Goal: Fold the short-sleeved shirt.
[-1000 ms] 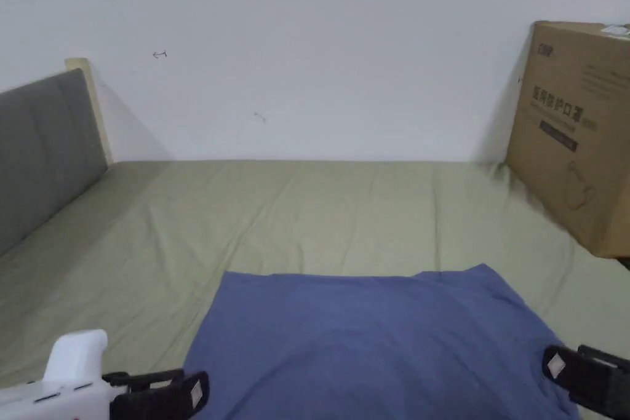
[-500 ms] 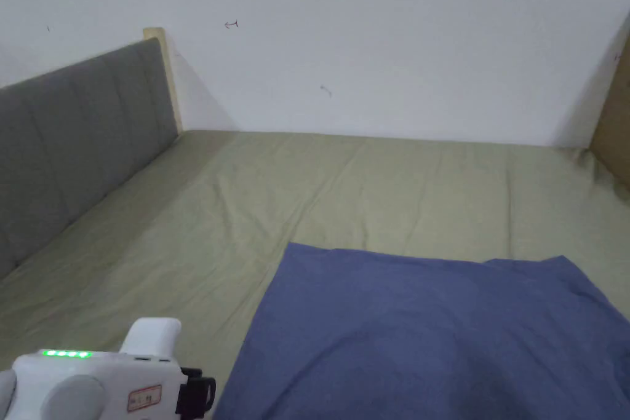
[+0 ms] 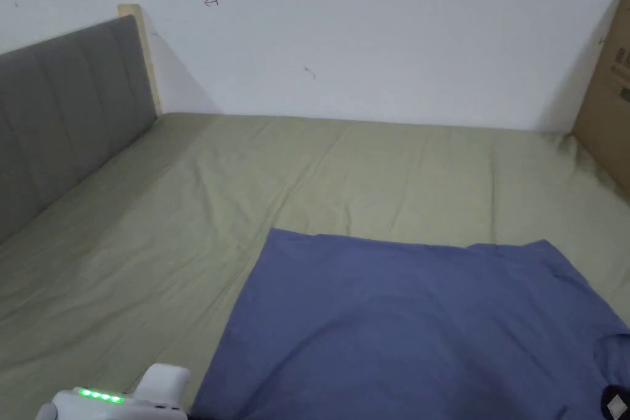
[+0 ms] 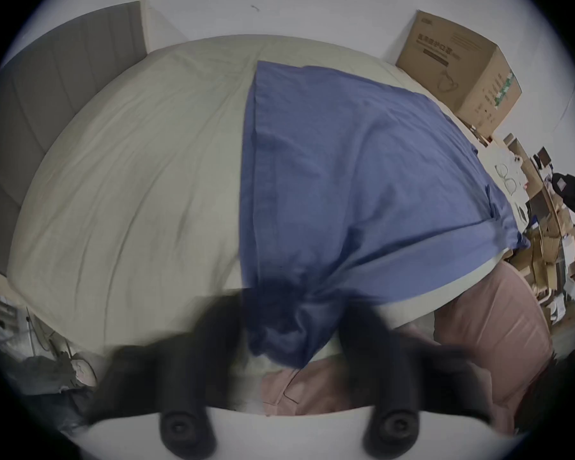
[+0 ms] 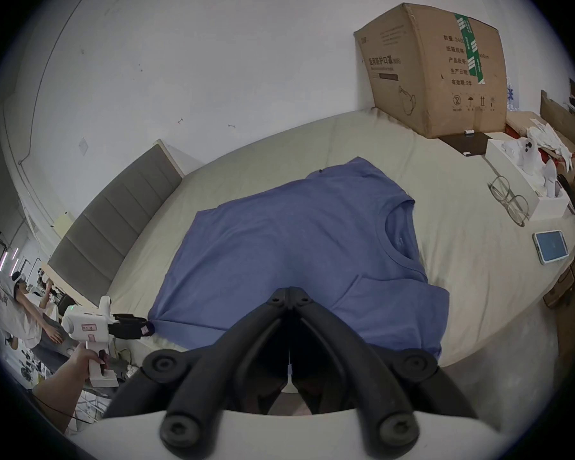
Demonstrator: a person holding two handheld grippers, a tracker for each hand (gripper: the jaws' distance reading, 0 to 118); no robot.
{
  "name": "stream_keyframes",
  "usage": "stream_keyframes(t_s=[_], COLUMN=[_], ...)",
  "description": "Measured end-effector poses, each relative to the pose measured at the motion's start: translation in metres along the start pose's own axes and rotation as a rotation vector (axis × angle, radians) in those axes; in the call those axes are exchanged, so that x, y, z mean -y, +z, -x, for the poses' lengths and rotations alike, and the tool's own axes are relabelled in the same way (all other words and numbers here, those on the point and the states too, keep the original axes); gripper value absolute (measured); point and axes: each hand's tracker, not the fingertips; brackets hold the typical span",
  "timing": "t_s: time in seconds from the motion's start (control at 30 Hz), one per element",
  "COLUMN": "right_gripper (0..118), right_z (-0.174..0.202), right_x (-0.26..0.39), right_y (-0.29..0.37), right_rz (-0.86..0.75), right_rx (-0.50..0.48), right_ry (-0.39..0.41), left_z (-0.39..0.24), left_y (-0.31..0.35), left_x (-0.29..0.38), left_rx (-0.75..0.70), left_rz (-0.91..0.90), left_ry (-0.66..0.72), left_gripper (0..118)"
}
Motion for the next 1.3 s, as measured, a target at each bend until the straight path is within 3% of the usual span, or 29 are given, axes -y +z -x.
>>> stream_keyframes(t_s=[0.23, 0.33, 0.37, 0.4, 0.43, 0.47, 0.53, 0.7, 0.8, 0.9, 0.97, 1.0, 1.07, 1.17, 1.27, 1.3], right_gripper=[0, 1, 22, 65, 117, 117, 117, 116, 112, 76, 24, 4, 4, 4, 4, 4], right_z=[-0.047, -0.078, -0.089, -0.102, -0.114, -0.124, -0.150, -0.163, -0.145, -0.131, -0.127, -0.128, -0.127, -0.124, -0.127, -0.128], right_x=[-0.003, -0.003, -0.003, 0.003, 0.009, 0.020, 0.032, 0.057, 0.056, 0.059, 0.055, 0.054, 0.049, 0.044, 0.036, 0.034], right_y=[0.012, -0.001, -0.008, -0.020, -0.036, -0.043, -0.069, -0.098, -0.093, -0.089, -0.078, -0.076, -0.069, -0.061, -0.047, -0.044], right_rz=[-0.038, 0.057, 0.112, 0.187, 0.285, 0.336, 0.386, 0.474, 0.489, 0.490, 0.475, 0.472, 0.467, 0.431, 0.375, 0.368], right_rx=[0.078, 0.132, 0.129, 0.126, 0.125, 0.104, 0.187, 0.248, 0.286, 0.371, 0.304, 0.260, 0.158, 0.190, 0.163, 0.154], right_ry=[-0.046, -0.040, -0.051, -0.081, -0.114, -0.146, -0.147, -0.075, 0.032, 0.144, 0.113, 0.084, -0.023, 0.000, -0.049, -0.065], left_z=[-0.017, -0.019, -0.018, -0.020, -0.023, -0.025, -0.029, -0.013, -0.031, -0.023, -0.028, -0.028, -0.041, -0.059, -0.122, -0.074], left_y=[0.020, 0.033, 0.036, 0.039, 0.040, 0.042, 0.048, 0.031, 0.039, 0.044, 0.041, 0.041, 0.027, 0.034, 0.033, 0.040], left_x=[0.004, 0.001, -0.001, -0.001, 0.001, 0.001, 0.002, -0.005, -0.014, -0.021, -0.015, -0.015, -0.008, -0.006, 0.004, -0.005], left_rx=[0.013, -0.049, -0.043, -0.035, 0.013, 0.025, 0.033, 0.017, -0.005, -0.015, -0.018, -0.023, -0.027, -0.031, -0.028, -0.027], left_rz=[-0.067, -0.103, -0.109, -0.115, -0.103, -0.102, -0.100, -0.089, -0.072, -0.059, -0.053, -0.052, -0.054, -0.070, -0.102, -0.110], left_ry=[0.018, -0.016, -0.010, 0.001, 0.046, 0.062, 0.084, 0.106, 0.107, 0.109, 0.114, 0.113, 0.111, 0.113, 0.121, 0.124], left_gripper=[8, 8, 8, 8, 8, 8, 8, 8, 8, 8, 8, 8, 8, 7, 7, 7])
